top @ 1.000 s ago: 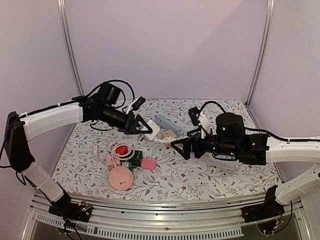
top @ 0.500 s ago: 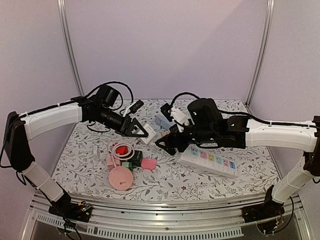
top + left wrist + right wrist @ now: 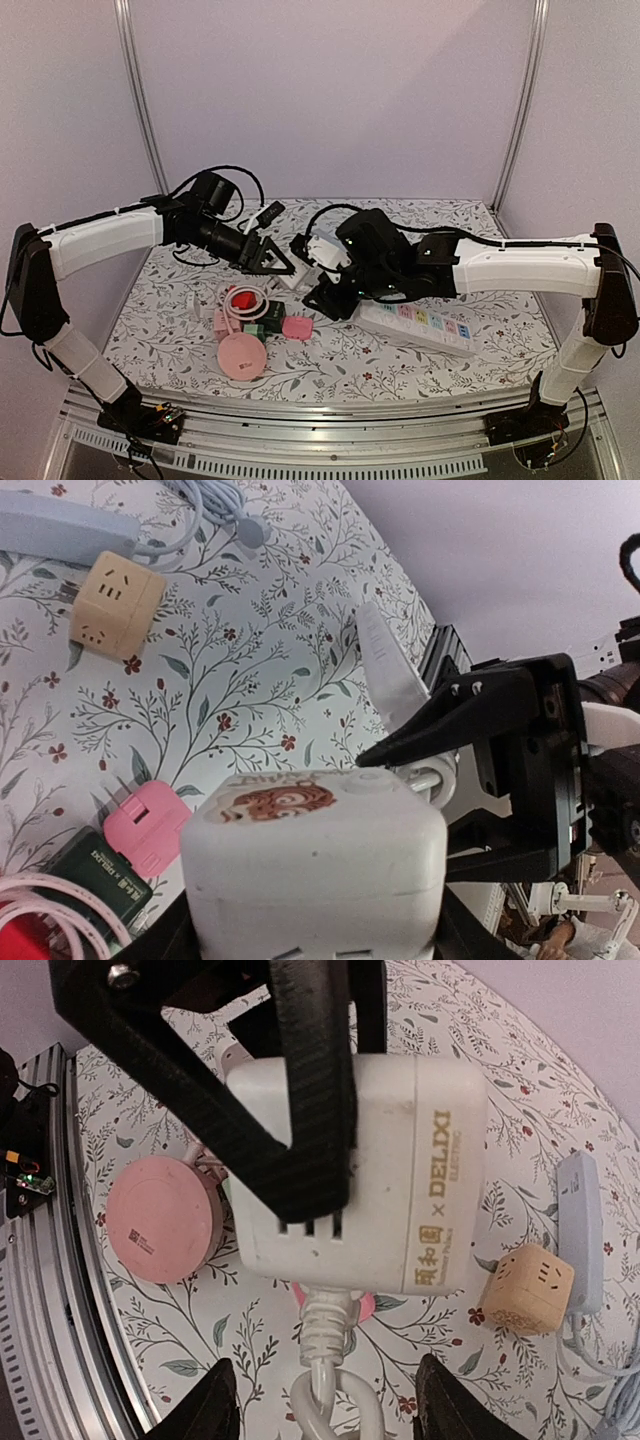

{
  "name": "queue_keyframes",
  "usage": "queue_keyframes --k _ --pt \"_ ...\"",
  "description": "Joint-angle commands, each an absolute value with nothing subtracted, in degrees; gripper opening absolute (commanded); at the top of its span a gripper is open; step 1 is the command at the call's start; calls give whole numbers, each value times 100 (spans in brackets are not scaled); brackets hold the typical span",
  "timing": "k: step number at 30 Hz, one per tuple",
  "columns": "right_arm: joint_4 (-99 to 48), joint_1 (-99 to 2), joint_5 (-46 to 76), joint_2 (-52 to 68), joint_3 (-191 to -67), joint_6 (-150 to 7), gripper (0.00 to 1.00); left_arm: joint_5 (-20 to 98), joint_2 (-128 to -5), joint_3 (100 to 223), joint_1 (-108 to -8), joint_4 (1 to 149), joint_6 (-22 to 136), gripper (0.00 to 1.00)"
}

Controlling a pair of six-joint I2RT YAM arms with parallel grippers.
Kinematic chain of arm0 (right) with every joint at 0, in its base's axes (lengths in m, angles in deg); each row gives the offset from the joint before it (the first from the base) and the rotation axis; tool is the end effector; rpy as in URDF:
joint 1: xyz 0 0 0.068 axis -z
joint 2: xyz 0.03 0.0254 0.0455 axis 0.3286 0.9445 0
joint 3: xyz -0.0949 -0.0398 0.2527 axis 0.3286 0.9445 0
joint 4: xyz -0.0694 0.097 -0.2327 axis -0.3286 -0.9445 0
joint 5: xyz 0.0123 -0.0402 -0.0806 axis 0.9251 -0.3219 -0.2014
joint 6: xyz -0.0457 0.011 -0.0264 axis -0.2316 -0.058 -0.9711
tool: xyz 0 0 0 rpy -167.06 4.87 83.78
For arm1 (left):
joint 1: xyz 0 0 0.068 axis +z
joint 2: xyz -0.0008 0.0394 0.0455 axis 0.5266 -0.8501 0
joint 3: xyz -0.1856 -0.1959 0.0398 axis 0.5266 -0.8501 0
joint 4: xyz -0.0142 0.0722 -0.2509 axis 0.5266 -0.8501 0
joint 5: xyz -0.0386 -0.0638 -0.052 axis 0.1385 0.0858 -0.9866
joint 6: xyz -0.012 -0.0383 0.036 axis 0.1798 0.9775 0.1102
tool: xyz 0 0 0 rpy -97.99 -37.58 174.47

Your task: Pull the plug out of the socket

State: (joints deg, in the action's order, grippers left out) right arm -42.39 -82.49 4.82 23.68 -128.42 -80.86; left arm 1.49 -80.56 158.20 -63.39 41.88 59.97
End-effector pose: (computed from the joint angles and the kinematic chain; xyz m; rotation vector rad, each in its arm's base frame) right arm 0.1749 0.3441 0.2714 -1.2314 1.9505 0.5065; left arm 0.2670 -0.1943 0.2722 0.7403 2.4304 -1.3280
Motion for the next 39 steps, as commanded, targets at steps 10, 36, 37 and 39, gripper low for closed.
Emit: queue_keyframes --k 10,36,37,39 --pt "-4444 -8339 402 2727 -13190 -8481 26 -297 -7650 15875 -6246 4376 5978 19" --pt "-4203 -8310 -778 2296 -12786 -8653 0 2 -7833 15729 -6413 4351 5853 14" --pt "-4195 -8257 -731 2278 -12786 -8609 0 3 -7839 15737 -6442 4335 5820 13" --pt "-4197 -8218 -695 2249 -12794 -8577 0 -1 -7854 15767 -6502 4241 5753 13"
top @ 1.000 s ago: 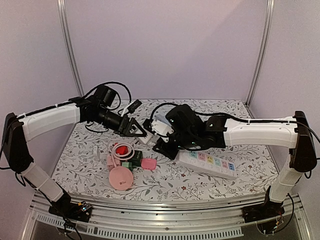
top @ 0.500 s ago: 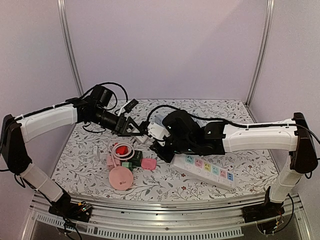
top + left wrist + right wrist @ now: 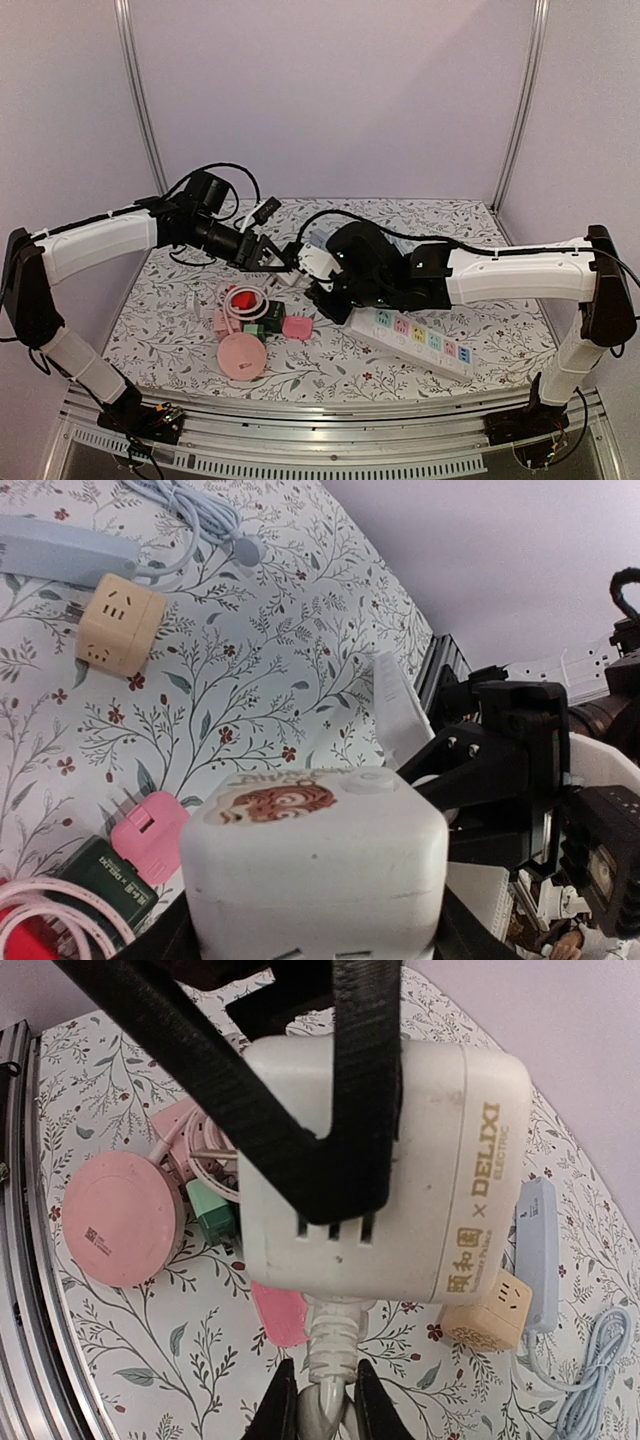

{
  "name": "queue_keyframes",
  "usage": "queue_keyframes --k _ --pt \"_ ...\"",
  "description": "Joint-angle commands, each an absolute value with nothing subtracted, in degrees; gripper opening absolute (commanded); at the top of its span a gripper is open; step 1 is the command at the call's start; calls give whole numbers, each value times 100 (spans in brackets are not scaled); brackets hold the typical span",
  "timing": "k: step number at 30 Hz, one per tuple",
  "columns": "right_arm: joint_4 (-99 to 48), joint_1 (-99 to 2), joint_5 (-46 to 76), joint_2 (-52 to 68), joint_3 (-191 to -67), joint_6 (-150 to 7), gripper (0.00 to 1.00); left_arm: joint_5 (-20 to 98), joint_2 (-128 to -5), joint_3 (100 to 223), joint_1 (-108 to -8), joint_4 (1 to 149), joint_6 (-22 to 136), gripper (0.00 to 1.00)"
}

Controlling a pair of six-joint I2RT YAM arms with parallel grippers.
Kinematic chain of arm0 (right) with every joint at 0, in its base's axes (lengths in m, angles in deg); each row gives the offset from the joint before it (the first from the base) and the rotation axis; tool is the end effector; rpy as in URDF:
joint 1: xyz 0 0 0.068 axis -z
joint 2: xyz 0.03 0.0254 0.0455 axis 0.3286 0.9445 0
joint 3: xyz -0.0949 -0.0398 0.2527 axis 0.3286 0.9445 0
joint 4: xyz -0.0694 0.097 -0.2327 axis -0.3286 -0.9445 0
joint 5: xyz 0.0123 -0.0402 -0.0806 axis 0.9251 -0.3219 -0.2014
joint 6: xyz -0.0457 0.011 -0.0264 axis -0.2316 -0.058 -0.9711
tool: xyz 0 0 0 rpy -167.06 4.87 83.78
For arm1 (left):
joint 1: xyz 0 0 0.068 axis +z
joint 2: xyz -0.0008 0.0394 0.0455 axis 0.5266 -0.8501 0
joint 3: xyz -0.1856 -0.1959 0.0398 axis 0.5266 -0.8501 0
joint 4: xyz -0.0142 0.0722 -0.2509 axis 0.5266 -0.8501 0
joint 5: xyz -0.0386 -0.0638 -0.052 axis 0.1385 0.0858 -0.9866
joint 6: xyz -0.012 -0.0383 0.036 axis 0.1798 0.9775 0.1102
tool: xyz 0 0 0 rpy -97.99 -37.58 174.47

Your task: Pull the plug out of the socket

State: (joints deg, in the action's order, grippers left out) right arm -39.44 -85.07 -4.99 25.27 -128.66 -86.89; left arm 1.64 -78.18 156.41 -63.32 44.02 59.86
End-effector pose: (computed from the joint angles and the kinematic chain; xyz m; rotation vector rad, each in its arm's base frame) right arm 0.1679 0.3561 0.2674 -1.2499 1.8441 0.3105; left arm 0.2612 -0.1902 0.2774 0.7528 2.3776 -1.3234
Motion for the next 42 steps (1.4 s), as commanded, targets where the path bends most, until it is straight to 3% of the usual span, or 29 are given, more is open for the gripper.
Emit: queue_keyframes --k 1,22,42 --pt "-4197 -8212 -693 2249 -12795 -8546 0 20 -7864 15784 -6523 4186 5703 11" --pt "-4052 -8849 -972 2315 -12755 -7862 0 -402 -7952 15527 -6094 4885 6373 11" --pt "-4116 -8378 -460 1956 -13054 -7921 0 1091 -8216 15932 -6685 3704 5594 10"
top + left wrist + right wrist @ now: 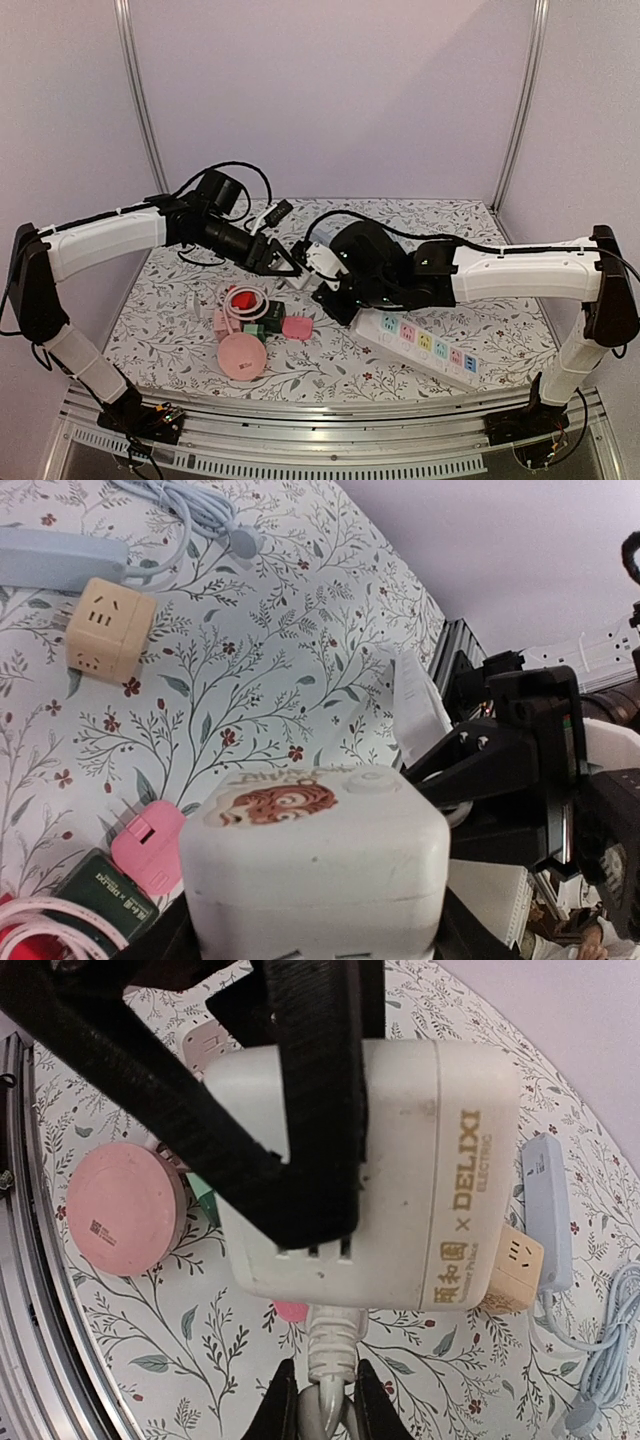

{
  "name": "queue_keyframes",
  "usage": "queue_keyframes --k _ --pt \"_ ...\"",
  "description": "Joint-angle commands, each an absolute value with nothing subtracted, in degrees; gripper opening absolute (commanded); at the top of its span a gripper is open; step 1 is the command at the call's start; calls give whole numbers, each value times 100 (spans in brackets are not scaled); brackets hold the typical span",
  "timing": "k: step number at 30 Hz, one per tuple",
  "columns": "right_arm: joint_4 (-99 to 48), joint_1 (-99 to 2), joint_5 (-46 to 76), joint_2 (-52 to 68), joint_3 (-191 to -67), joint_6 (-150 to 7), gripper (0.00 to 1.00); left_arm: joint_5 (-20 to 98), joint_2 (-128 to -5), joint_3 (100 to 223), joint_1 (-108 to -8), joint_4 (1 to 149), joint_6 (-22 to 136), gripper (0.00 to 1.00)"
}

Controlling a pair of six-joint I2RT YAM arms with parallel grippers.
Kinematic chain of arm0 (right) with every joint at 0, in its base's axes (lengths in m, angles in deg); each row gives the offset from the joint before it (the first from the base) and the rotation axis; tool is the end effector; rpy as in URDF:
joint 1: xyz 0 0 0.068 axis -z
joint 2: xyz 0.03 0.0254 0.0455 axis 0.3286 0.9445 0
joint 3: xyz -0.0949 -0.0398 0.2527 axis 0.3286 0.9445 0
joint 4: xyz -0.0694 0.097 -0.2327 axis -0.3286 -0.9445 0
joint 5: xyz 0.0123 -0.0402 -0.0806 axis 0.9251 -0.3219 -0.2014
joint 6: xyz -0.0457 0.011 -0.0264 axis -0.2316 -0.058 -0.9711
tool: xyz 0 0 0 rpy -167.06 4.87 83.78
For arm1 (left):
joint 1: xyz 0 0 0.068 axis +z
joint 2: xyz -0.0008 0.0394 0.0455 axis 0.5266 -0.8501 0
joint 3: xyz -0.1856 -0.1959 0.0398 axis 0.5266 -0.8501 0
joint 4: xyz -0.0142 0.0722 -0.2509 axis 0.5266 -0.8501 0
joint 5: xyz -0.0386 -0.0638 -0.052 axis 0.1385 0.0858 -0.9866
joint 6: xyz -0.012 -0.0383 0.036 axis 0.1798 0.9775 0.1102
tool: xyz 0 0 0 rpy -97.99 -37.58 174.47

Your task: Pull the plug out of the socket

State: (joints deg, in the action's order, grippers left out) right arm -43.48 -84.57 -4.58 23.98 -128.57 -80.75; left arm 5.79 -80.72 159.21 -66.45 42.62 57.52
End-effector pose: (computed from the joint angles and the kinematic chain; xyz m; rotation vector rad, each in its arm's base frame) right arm 0.1672 0.3471 0.2692 -1.1786 1.9543 0.3429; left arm 0.2610 -0.2092 0.2763 0.8290 2.3850 -1.2393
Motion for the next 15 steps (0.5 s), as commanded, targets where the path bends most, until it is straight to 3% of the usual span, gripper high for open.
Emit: queue_keyframes --k 1,15 --pt "-4115 -8409 -467 1951 -13062 -7890 0 1110 -8221 15928 -6684 3704 5597 10" --pt "-4061 -8702 -559 2253 -13542 -7443 0 1077 -8350 15936 -6702 3698 5608 10"
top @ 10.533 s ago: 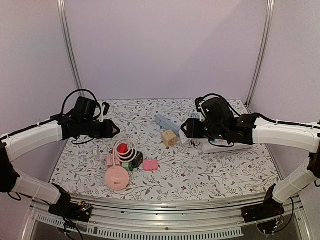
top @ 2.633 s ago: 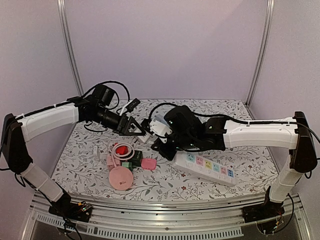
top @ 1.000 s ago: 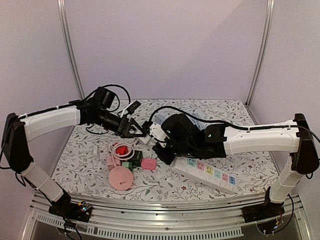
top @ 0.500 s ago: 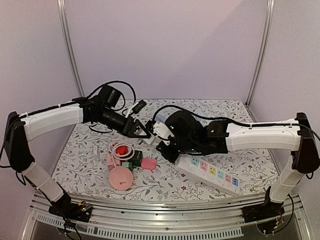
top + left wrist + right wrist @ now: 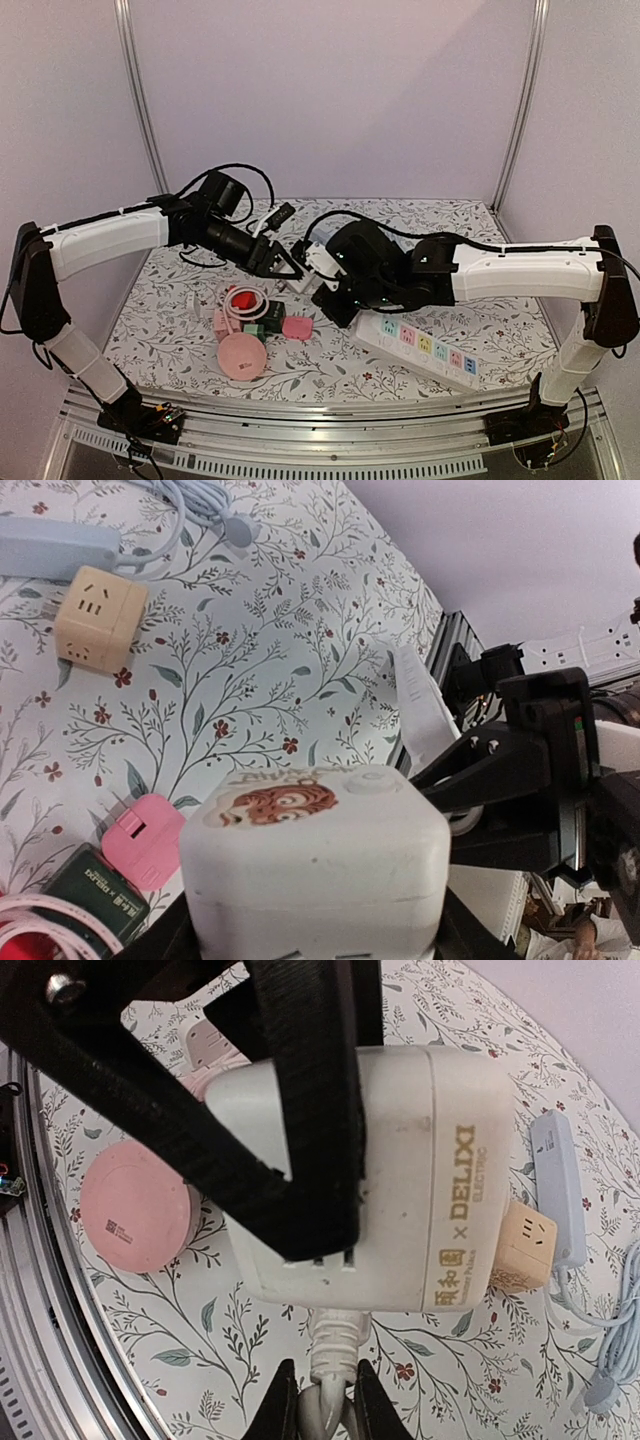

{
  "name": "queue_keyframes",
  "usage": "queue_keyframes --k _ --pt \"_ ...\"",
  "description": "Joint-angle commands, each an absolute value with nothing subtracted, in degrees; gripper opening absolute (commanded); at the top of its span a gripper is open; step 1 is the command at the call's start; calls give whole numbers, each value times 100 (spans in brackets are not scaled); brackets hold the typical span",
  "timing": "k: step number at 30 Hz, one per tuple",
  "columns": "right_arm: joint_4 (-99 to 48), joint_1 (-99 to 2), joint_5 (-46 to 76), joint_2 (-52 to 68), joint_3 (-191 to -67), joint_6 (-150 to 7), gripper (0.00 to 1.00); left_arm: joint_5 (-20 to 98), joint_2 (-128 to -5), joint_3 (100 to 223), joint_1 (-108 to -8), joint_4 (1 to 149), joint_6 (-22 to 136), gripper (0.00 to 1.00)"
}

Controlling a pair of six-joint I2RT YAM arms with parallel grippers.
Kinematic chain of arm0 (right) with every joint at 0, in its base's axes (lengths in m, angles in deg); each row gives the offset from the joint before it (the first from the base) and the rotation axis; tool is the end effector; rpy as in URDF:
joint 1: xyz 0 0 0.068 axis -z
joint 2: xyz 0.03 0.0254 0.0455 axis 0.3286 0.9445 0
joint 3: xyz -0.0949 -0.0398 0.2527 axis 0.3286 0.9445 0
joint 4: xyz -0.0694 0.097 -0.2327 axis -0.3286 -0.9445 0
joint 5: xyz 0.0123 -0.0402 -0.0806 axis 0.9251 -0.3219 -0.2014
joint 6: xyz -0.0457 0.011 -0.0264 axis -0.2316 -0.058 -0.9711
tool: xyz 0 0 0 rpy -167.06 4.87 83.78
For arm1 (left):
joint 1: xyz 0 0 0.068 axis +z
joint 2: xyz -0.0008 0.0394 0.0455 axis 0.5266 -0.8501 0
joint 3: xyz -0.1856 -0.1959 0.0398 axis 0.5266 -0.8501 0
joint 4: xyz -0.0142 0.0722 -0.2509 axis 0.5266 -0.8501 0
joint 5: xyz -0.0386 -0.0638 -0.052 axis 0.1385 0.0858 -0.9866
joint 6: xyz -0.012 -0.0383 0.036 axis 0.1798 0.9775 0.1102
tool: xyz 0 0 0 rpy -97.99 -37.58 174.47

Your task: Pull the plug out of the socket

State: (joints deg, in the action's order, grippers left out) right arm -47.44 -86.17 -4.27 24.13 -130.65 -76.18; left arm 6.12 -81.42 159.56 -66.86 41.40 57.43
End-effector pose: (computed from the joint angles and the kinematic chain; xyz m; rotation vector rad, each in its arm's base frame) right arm 0.1570 0.3510 0.2747 -1.1554 2.0170 0.3820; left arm 0.2604 -0.2116 0.2729 0.8324 2.4147 -1.2328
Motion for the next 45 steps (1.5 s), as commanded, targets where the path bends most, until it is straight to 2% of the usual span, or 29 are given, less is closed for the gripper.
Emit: queue_keyframes --k 1,8,20,28,32,38,45 --pt "-4066 -8701 -607 2284 -13530 -7455 0 1073 -8338 15941 -6702 3697 5612 10" --pt "-4069 -8664 -1051 2345 -13178 -7552 0 720 -8194 15950 -6614 3738 5614 9" --pt "-4001 -8308 -1041 2430 -12588 -7383 0 -525 -7856 15771 -6188 4313 5963 9" --pt "-4018 -8280 -997 2451 -12583 -7335 0 -619 -7824 15741 -6078 4412 6049 9" --pt "-4044 -8275 -861 2401 -12759 -7311 0 -189 -7875 15741 -6099 4310 6001 9" --pt "-4060 -8336 -633 2262 -13119 -7229 0 1103 -8063 15996 -6278 3551 5609 9" --pt "-4162 -8543 -619 2287 -13572 -7383 0 1663 -8215 16097 -6558 3236 5423 8"
